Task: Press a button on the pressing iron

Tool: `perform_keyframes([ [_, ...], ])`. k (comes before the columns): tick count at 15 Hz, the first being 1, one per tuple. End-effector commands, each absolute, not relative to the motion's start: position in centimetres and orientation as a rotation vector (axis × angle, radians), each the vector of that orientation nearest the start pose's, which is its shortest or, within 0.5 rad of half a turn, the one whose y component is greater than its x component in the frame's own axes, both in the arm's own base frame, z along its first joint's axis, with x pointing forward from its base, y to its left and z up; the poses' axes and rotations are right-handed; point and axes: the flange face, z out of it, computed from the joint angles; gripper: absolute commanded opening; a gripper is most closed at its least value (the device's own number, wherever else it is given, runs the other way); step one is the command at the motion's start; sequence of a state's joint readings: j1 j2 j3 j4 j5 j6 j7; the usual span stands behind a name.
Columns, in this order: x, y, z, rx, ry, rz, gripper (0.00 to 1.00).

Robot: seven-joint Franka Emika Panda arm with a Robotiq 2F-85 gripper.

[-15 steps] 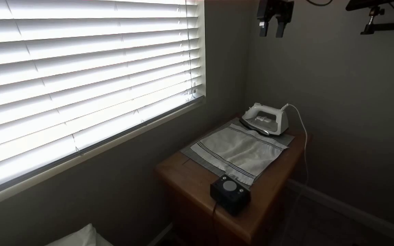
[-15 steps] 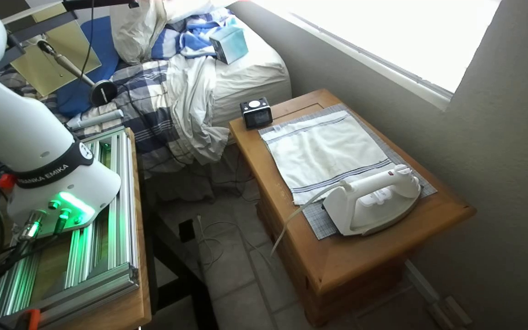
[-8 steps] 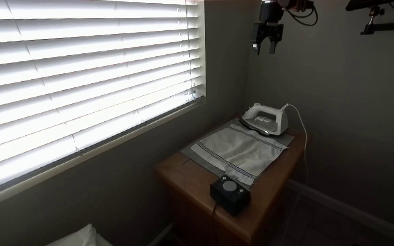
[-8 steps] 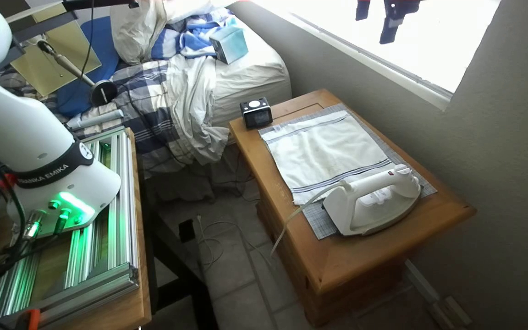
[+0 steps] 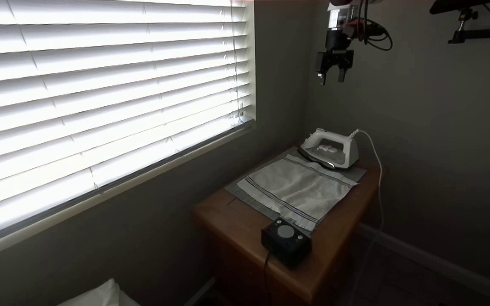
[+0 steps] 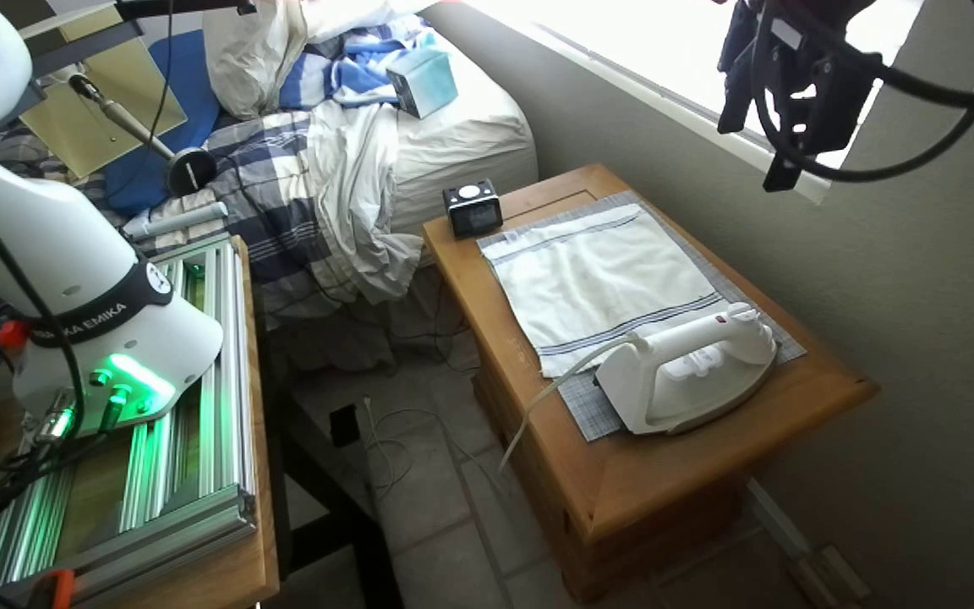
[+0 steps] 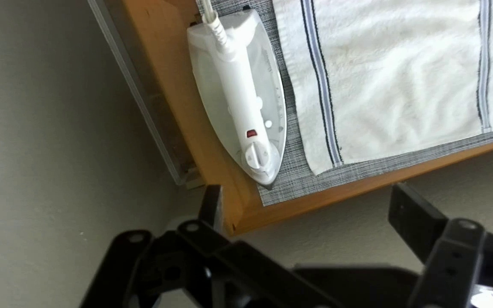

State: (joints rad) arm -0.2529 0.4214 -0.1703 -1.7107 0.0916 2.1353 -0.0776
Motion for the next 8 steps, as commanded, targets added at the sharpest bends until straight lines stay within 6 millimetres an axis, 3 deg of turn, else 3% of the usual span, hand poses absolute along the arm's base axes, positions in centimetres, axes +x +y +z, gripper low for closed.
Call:
perform_keyframes([
  [1,61.0,-26.4,34.8,-3.078,0.601,-0.012,1.00],
  [5,61.3,-26.5,34.9,-3.077,0.605,-0.009,1.00],
  [8,62.2,-26.7,32.7,-3.060,0.537,0.040,1.00],
])
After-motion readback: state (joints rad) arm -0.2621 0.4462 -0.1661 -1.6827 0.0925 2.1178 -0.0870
